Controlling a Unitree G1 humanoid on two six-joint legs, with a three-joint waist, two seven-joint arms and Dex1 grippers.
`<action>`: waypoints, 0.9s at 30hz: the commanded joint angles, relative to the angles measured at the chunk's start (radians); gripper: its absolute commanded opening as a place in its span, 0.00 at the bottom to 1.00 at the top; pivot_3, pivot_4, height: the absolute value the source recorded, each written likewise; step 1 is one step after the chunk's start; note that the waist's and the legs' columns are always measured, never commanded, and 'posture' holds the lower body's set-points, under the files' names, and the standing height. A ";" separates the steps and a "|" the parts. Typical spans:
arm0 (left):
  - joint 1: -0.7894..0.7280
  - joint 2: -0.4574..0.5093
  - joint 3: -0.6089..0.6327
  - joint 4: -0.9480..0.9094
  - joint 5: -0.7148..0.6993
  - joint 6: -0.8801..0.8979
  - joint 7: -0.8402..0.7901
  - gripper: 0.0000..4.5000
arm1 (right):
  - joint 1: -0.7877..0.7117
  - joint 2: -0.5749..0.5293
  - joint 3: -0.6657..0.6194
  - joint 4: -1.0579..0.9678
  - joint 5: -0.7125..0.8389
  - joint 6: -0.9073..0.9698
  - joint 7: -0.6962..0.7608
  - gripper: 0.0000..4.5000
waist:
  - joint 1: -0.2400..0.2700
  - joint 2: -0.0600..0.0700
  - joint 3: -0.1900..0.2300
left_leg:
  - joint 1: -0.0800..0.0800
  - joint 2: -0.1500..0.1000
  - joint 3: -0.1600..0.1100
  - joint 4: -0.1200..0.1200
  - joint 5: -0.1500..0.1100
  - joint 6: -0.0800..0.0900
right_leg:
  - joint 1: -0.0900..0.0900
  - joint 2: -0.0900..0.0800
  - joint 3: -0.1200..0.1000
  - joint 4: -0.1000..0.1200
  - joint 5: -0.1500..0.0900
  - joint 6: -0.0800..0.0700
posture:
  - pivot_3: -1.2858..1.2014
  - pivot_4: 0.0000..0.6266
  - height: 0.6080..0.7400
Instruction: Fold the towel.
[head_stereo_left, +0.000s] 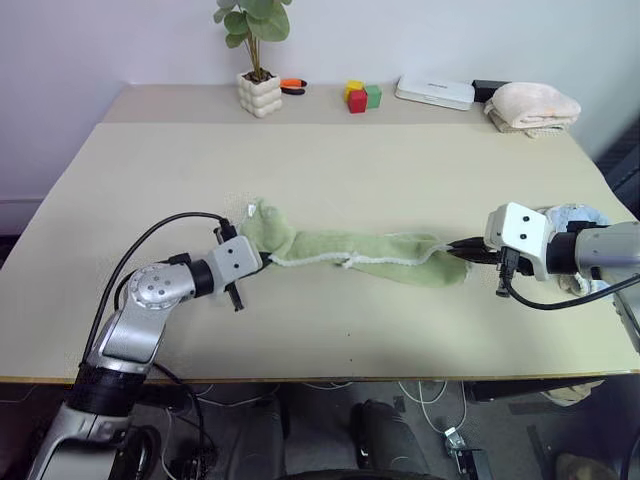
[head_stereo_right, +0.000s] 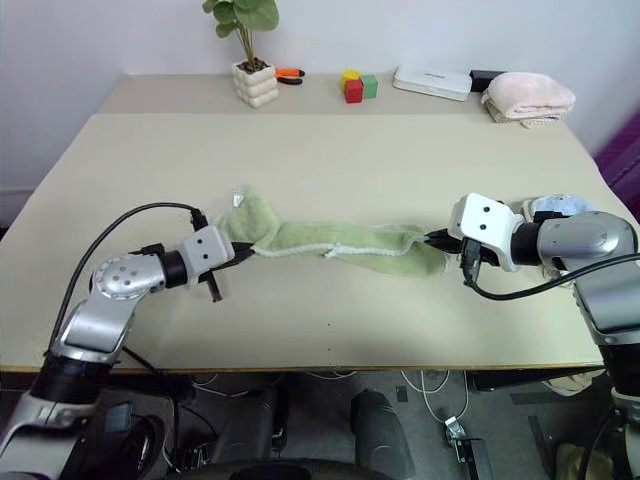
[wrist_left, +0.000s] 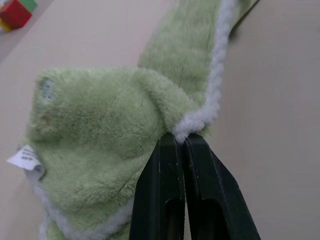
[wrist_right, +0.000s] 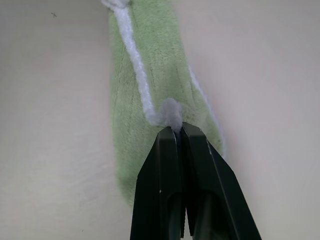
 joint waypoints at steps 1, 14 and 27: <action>0.024 0.024 0.003 -0.073 -0.039 0.055 -0.011 0.31 | -0.027 0.010 -0.008 0.001 0.012 -0.015 0.009 0.00 | -0.002 0.000 0.000 | 0.000 0.000 0.000 0.000 0.000 0.000 | 0.000 0.000 0.000 0.000 0.000 0.000 | 0.52 0.24 1.00; -0.005 0.114 0.090 0.086 -0.044 -0.024 0.032 0.98 | -0.034 0.009 -0.005 0.006 0.008 -0.014 0.022 0.00 | -0.001 0.000 0.000 | 0.001 0.000 0.000 -0.001 0.000 0.000 | 0.000 0.000 0.000 0.000 0.000 0.000 | 0.52 0.24 1.00; -0.085 0.161 0.126 0.376 0.005 -0.336 0.151 0.98 | -0.025 0.000 -0.011 -0.004 0.013 -0.007 0.030 0.00 | -0.002 0.000 0.000 | 0.001 0.000 0.002 -0.002 0.000 0.000 | 0.000 0.000 0.000 -0.001 0.000 0.000 | 0.52 0.24 1.00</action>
